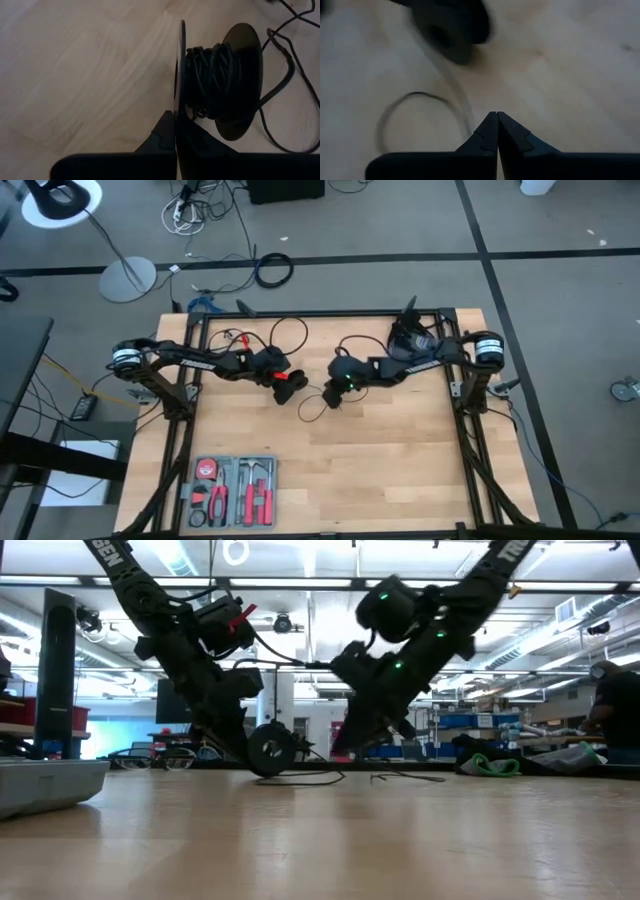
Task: Coil cords
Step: Coil the black wire onto the black spool
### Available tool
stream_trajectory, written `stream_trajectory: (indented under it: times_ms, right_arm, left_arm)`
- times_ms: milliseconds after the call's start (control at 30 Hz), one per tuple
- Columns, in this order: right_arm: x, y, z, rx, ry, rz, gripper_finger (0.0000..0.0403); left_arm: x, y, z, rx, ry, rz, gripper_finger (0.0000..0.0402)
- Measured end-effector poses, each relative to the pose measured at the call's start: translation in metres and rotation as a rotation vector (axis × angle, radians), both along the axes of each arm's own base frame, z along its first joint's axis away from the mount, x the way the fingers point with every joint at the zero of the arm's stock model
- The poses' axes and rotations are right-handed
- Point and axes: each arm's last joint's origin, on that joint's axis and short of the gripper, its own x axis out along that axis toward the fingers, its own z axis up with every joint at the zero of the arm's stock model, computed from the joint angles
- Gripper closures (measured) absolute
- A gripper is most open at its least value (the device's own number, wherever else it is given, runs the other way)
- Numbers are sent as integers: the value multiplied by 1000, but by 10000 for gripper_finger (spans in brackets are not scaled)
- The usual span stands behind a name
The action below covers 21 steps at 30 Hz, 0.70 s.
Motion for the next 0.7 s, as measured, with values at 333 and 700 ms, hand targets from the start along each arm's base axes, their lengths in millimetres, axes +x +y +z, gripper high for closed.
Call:
stream_trajectory:
  times_ms: [333,700]
  right_arm:
    - [-32,29,-27,-65,-236,-24,386]
    - [-22,28,-33,-145,-238,-19,274]
  left_arm:
    - [1,0,0,5,-7,-2,401]
    - [1,0,1,7,-15,0,401]
